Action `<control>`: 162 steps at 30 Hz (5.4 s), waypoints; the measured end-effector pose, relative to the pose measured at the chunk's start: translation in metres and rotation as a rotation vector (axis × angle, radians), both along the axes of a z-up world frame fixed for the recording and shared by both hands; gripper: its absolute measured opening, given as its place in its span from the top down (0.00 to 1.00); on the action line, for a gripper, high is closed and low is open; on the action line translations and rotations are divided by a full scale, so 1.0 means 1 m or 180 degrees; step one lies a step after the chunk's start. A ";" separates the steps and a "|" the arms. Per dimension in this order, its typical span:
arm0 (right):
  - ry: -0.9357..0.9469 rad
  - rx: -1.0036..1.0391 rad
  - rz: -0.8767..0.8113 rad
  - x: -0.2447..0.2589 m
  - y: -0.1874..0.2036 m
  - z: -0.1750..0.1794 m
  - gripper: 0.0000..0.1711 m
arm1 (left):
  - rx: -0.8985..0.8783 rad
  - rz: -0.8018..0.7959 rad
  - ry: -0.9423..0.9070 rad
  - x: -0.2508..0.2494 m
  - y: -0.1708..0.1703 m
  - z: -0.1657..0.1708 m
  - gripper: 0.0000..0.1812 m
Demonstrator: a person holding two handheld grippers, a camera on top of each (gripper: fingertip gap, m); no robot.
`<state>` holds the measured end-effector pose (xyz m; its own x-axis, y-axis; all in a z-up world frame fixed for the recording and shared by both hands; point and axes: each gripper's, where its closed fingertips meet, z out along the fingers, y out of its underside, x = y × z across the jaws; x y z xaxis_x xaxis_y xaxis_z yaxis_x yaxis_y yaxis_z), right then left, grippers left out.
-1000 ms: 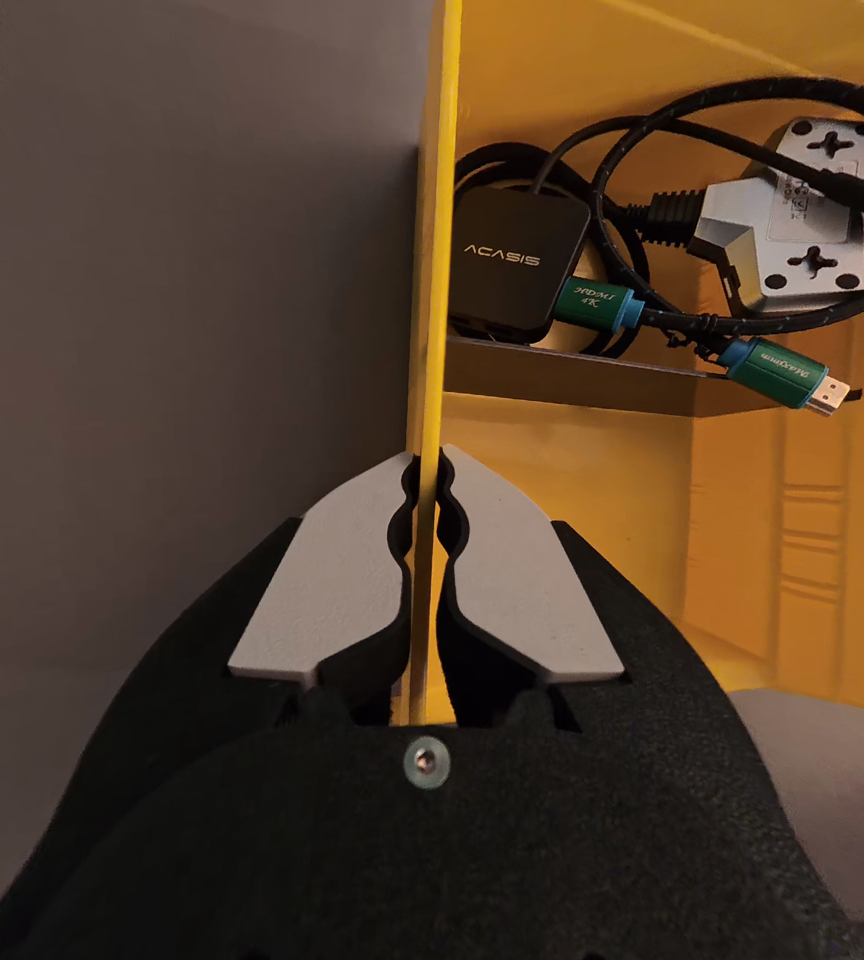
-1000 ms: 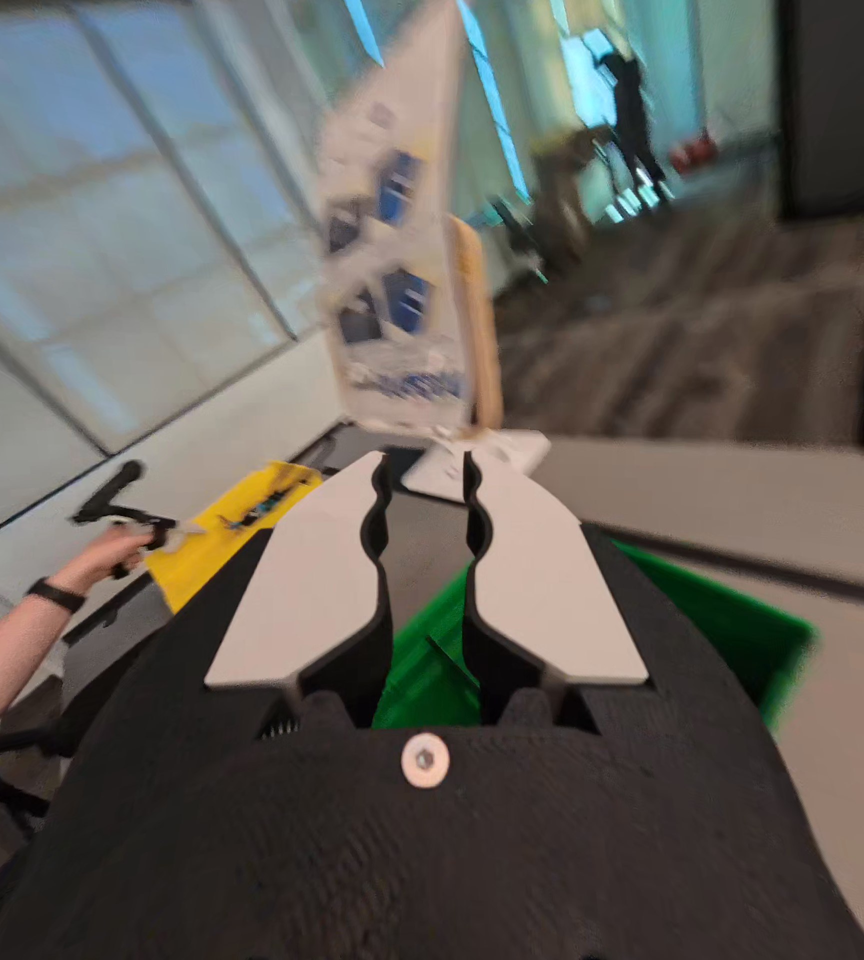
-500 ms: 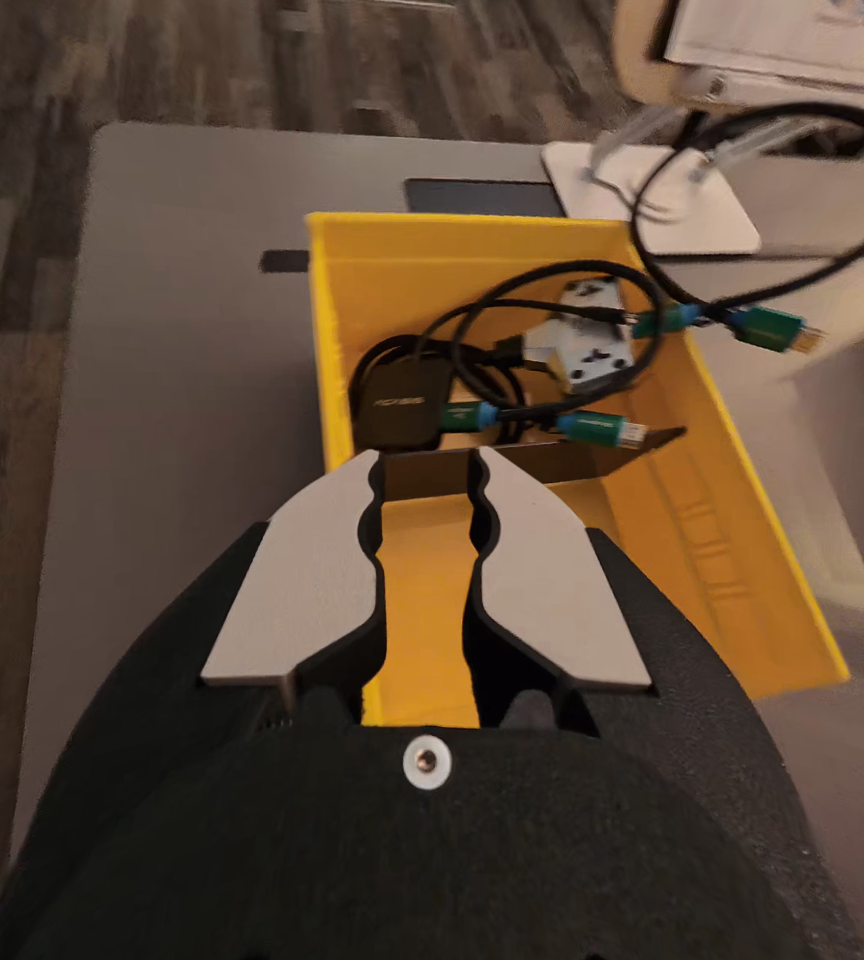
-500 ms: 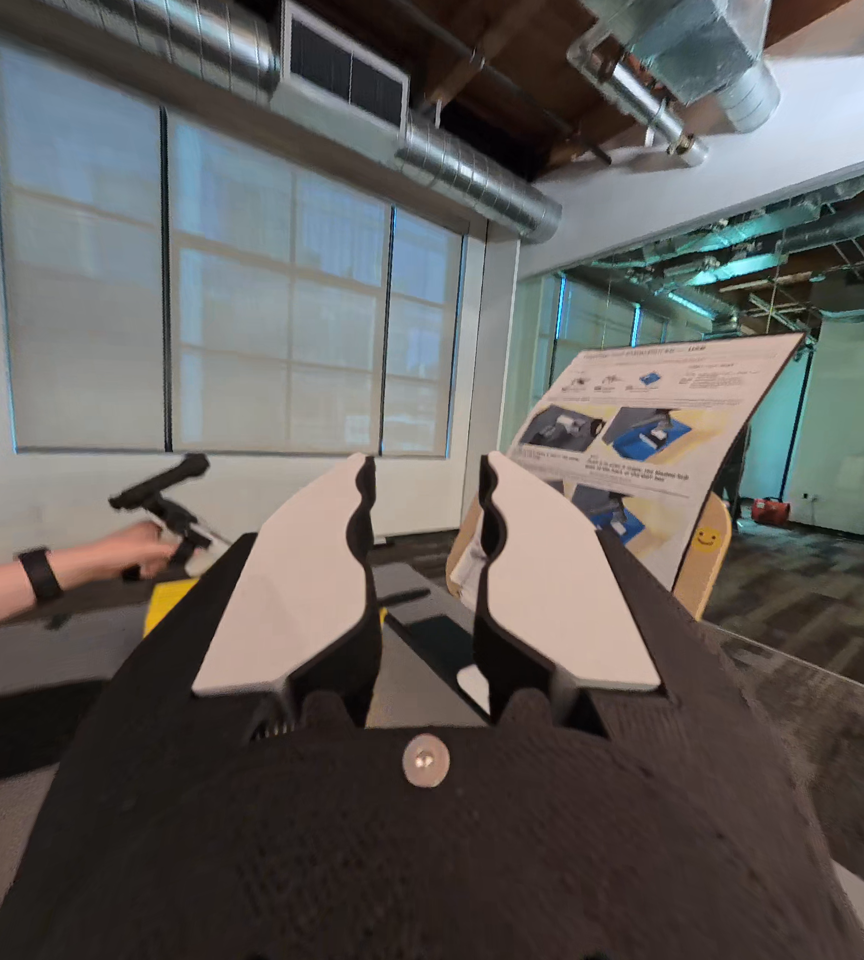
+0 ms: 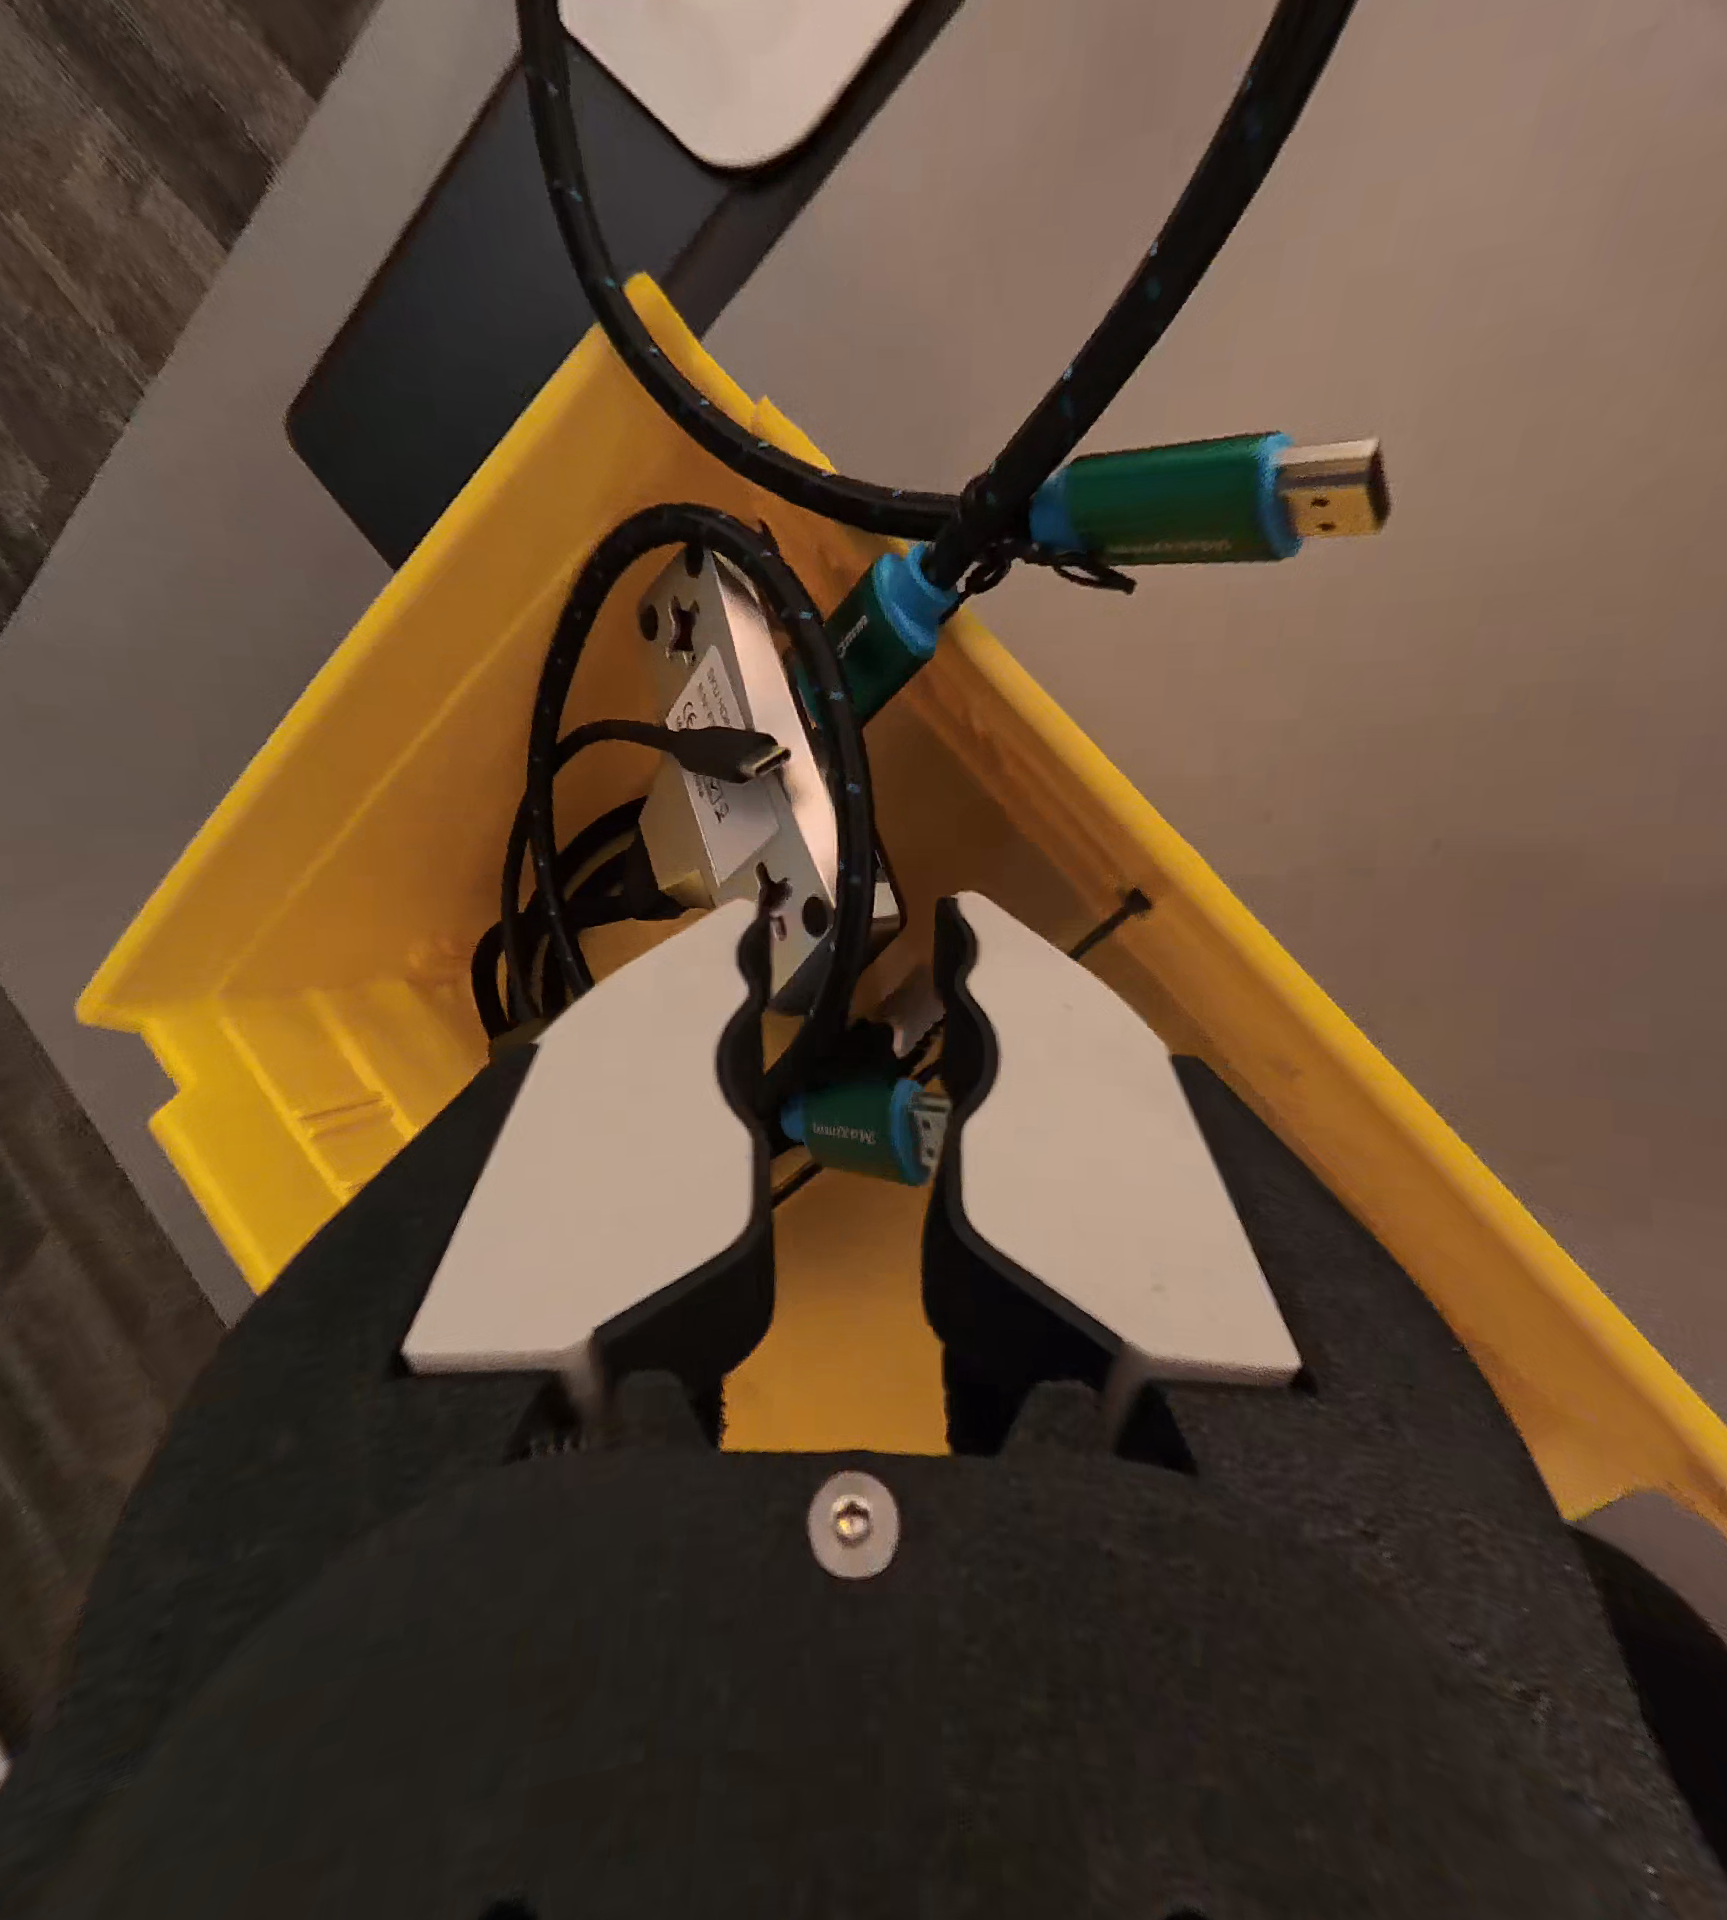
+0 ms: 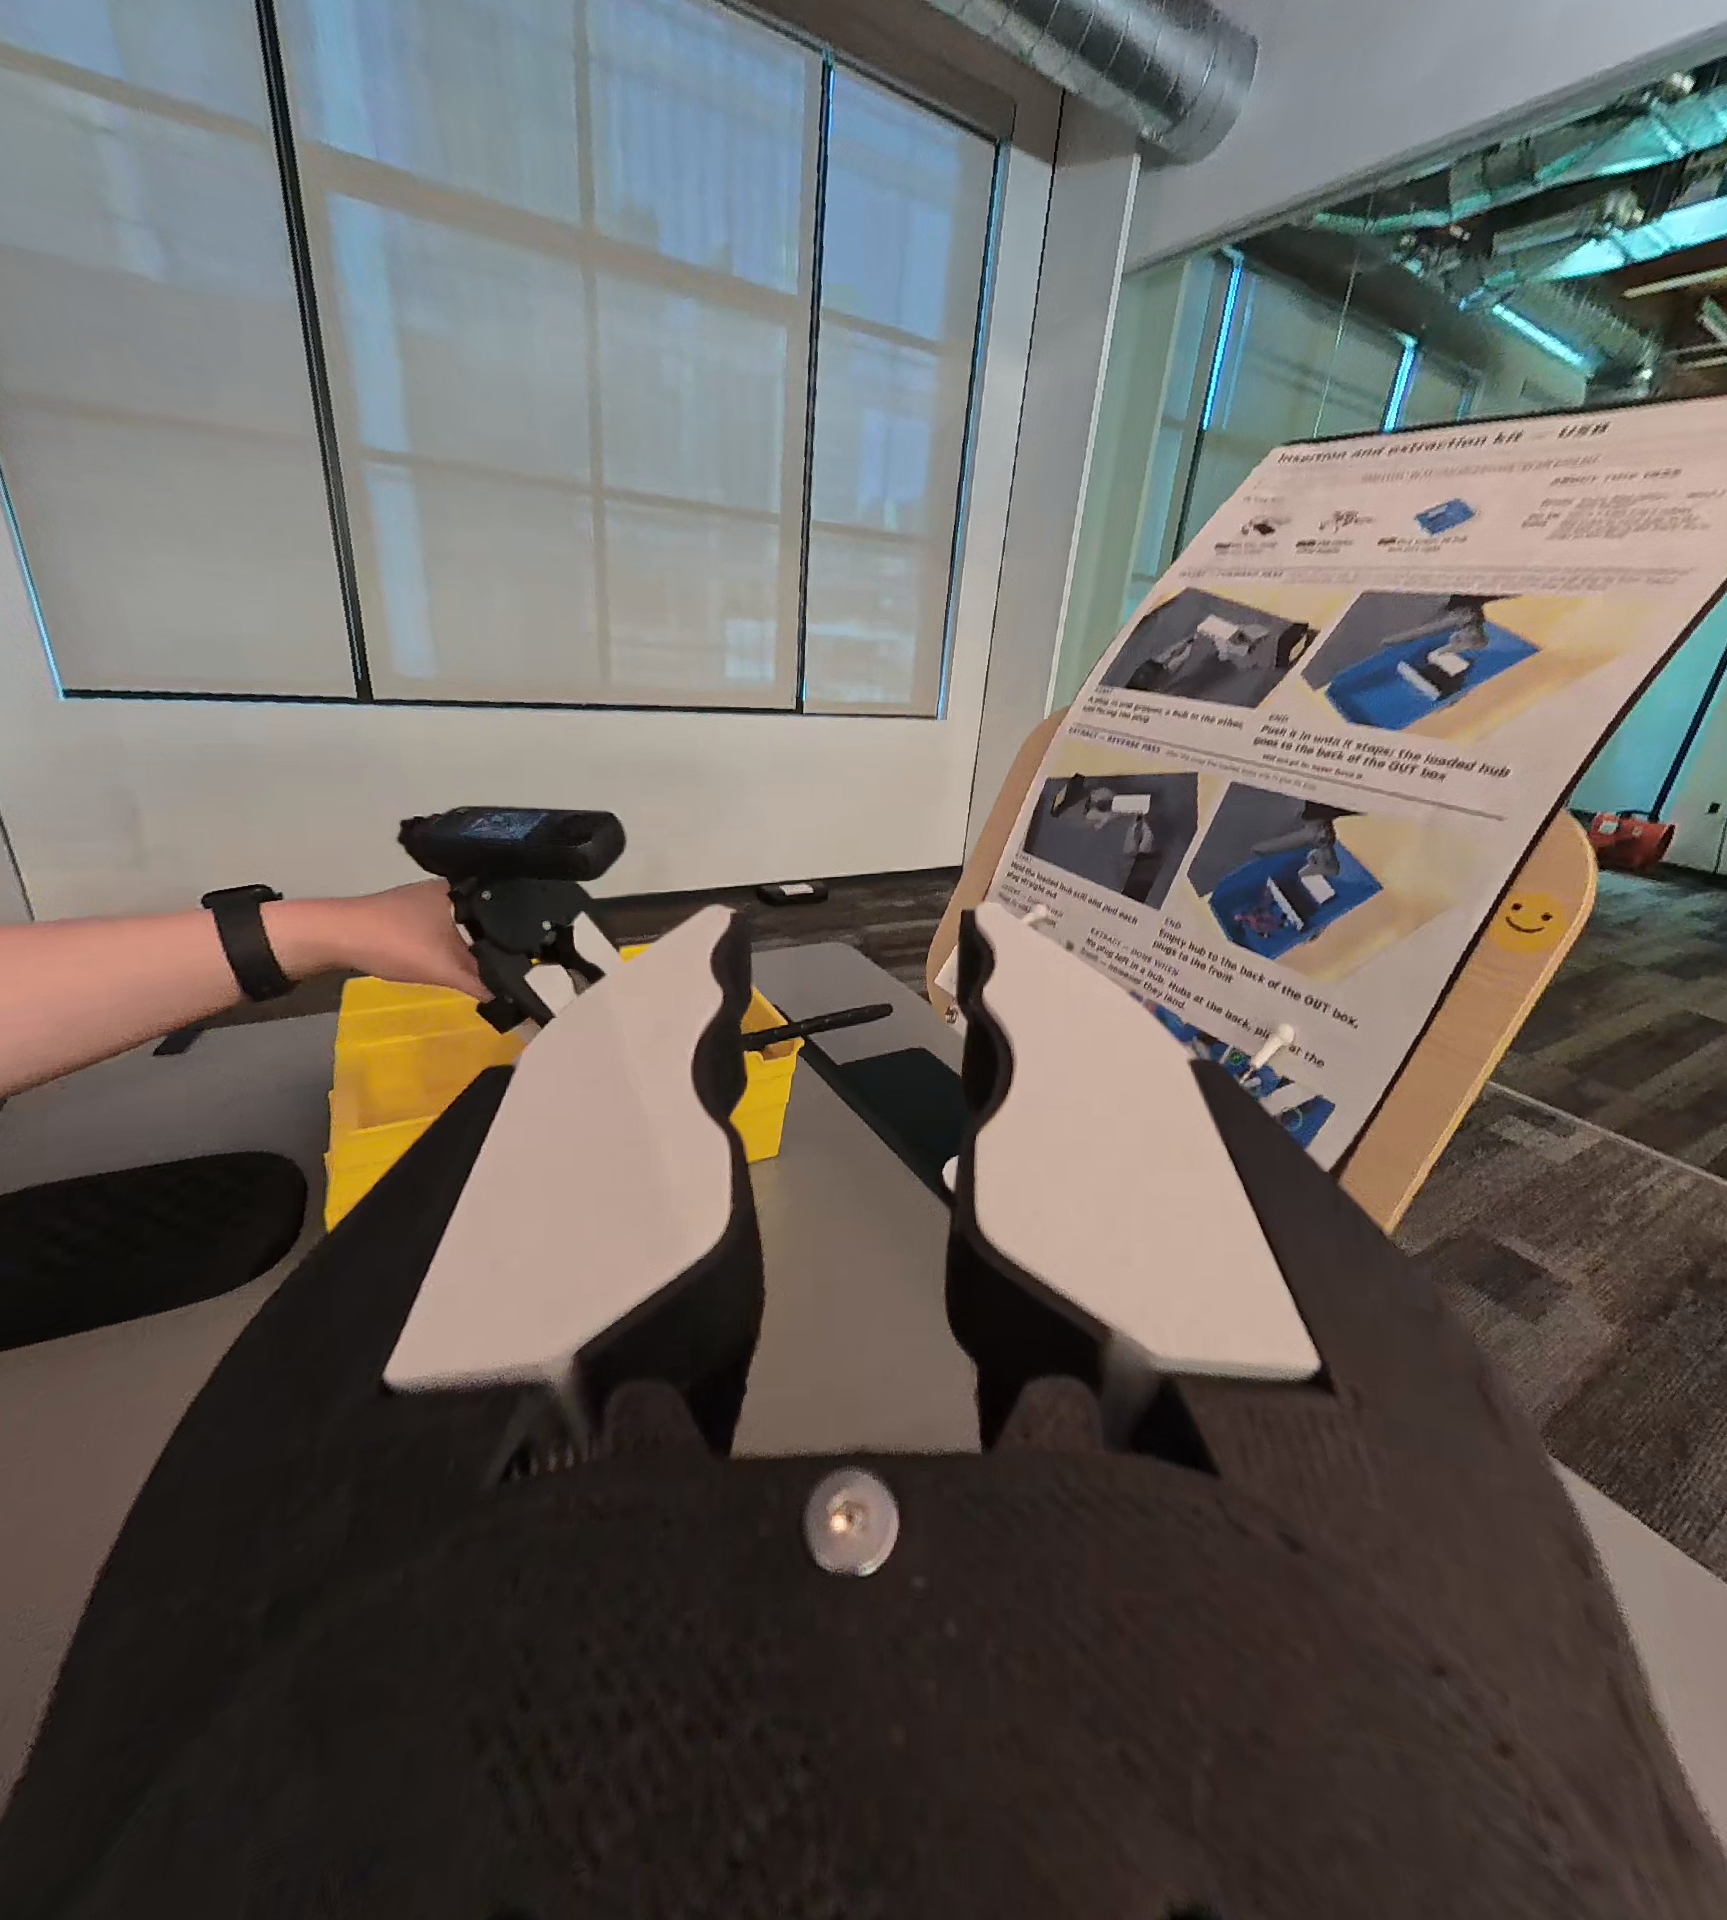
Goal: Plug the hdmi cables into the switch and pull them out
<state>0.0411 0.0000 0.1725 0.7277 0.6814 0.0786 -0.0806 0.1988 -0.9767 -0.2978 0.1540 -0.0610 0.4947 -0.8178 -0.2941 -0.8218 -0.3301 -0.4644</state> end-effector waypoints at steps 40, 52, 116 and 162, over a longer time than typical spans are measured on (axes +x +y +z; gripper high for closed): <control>-0.0701 -0.0589 0.0145 -0.039 0.034 -0.061 0.80 | 0.0826 0.0314 -0.0663 -0.028 -0.001 0.153 0.96; -0.0844 -0.0517 0.1941 -0.166 -0.011 -0.105 0.75 | 0.1245 -0.0846 -0.1301 0.081 -0.113 0.265 0.96; -0.1217 0.0503 0.0231 -0.066 -0.012 -0.029 0.59 | 0.2593 -0.1095 -0.0993 0.161 -0.127 0.166 0.92; -0.1244 -0.0416 0.0503 -0.123 -0.035 -0.046 0.79 | 0.3681 -0.1186 0.0567 0.172 -0.088 0.126 0.92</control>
